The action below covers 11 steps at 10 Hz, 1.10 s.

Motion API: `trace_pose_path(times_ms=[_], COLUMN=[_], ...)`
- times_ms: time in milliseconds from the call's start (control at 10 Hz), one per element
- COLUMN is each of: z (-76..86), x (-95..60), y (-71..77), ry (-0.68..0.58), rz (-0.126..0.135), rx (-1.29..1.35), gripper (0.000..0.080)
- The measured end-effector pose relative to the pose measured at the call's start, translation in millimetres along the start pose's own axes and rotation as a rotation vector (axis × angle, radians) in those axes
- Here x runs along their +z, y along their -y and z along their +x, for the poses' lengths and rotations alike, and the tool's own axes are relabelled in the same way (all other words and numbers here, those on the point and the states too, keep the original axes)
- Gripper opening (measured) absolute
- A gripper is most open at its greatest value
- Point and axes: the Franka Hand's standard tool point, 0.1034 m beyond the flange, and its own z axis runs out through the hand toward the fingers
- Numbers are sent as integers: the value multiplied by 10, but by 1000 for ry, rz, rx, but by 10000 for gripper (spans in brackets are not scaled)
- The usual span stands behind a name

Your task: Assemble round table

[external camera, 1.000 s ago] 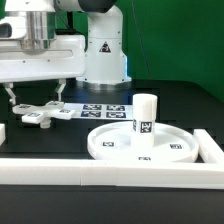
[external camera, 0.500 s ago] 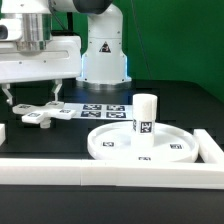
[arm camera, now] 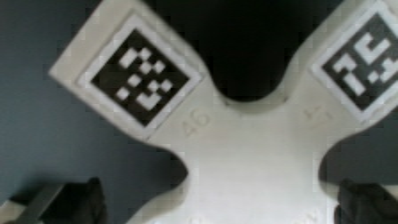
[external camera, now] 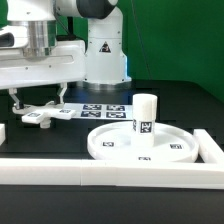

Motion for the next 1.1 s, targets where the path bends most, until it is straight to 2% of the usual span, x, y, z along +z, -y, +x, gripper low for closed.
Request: trace_pose_path(times_ms=[200, 1100], z=[17, -48], x=[28, 192], y=[90, 123], ry=[4, 31], rz=[3, 19], rx=[-4, -7], gripper=[649, 649])
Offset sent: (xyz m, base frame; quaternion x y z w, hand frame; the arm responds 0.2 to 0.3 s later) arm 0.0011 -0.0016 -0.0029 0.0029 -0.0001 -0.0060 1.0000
